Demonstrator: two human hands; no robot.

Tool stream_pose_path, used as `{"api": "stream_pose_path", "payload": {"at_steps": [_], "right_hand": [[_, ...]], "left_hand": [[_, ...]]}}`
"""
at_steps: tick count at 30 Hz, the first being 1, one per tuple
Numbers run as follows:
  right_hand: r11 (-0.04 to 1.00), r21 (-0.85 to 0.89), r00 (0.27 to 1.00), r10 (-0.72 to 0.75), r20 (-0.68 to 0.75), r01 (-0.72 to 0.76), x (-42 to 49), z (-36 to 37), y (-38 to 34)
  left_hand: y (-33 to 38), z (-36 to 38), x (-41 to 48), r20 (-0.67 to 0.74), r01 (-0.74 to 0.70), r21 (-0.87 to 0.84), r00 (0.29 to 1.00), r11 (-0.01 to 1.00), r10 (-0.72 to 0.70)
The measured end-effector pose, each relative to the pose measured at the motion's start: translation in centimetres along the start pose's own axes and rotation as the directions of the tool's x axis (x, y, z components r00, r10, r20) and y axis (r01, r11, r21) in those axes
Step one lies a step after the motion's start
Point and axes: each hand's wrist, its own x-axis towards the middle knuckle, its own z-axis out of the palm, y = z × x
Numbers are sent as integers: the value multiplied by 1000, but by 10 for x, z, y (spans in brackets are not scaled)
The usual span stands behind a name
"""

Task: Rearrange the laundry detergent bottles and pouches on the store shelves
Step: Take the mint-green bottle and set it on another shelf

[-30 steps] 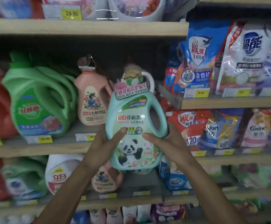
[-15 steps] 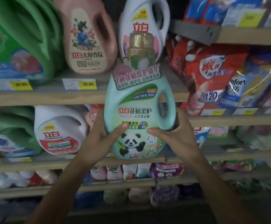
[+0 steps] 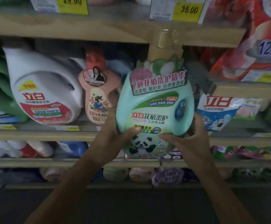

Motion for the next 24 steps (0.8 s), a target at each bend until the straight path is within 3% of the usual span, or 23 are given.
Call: {"api": "stream_pose_path", "payload": {"at_steps": [14,24], "right_hand": [[995,-10,995,-97,14,97,23,3,75],[971,-81,974,-225,-9,224,45,6,81]], "left_hand": [[-82,14,13,-62,3,10,998,1000,-3],[-84,7,29,-131,-42,54,990,998,49]]}}
